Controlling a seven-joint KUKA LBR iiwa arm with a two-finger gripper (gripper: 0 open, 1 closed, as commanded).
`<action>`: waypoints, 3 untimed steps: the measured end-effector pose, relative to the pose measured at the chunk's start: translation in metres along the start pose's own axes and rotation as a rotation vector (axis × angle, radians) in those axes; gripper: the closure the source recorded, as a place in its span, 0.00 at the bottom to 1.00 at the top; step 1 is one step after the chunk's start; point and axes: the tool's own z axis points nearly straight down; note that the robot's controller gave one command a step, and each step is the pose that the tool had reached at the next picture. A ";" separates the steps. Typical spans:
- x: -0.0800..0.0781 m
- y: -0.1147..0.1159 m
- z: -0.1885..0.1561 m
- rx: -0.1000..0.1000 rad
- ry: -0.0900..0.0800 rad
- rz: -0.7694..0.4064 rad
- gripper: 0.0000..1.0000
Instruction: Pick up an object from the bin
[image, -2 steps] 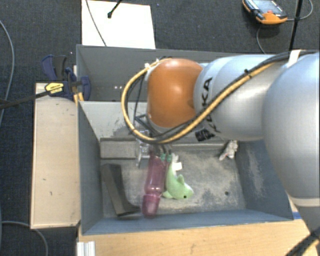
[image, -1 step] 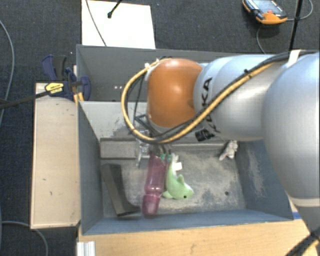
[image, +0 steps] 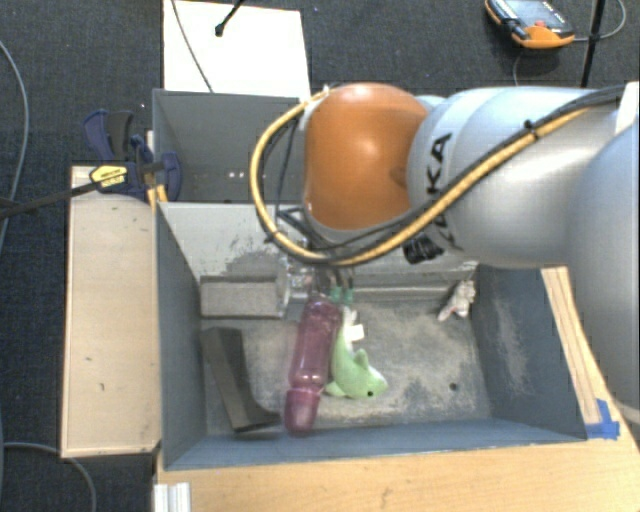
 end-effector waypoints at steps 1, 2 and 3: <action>-0.007 0.004 0.007 -0.008 -0.023 0.020 1.00; 0.014 -0.023 0.039 -0.001 0.001 -0.077 1.00; 0.018 -0.040 0.051 0.001 -0.014 -0.259 1.00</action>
Offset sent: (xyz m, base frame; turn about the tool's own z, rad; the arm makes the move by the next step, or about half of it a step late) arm -0.0372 -0.0646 -0.0463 -0.2689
